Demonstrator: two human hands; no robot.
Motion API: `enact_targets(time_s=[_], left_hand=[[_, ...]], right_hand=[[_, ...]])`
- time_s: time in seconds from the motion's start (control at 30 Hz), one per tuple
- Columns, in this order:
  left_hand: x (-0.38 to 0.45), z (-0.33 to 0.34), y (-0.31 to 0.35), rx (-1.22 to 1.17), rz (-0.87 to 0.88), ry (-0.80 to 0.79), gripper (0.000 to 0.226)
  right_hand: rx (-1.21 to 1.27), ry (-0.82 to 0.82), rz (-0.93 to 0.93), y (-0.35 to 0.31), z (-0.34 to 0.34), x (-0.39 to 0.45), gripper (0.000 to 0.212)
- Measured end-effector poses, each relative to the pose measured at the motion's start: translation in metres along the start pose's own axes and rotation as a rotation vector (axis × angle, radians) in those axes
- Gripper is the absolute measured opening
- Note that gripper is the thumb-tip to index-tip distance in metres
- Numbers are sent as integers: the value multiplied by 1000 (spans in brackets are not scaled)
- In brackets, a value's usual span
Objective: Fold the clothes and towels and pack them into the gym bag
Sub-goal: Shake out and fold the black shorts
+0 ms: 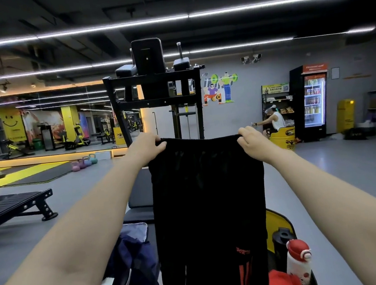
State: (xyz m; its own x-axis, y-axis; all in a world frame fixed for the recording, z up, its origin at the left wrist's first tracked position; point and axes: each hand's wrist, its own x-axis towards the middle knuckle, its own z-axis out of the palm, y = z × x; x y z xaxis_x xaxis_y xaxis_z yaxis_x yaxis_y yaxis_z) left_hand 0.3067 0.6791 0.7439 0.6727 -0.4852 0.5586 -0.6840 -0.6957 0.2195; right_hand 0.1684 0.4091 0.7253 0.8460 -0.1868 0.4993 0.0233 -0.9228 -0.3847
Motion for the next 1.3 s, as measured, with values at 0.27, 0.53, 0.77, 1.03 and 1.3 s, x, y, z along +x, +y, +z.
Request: enact_targets(time_s=[0.27,0.53,0.77,1.03,1.3], left_hand=[[-3,-9,-13,-32,41,-53,43],[-14,-20,-19,-234,76,-341,20],[-12,-21,-12,-623,-33,-19,20],[-6,-23,-11,-890,-164,-17,33],[-5,-24,-15,-993,-310,119,29]], right_hand=[[143,91,-20,6,-2,-4,27],[274,216,137,19,-10,0,19],[388,252,193,28,-12,3,18],[561,141,128,36,-18,1,12],[712,191,177,33,-23,9,30]])
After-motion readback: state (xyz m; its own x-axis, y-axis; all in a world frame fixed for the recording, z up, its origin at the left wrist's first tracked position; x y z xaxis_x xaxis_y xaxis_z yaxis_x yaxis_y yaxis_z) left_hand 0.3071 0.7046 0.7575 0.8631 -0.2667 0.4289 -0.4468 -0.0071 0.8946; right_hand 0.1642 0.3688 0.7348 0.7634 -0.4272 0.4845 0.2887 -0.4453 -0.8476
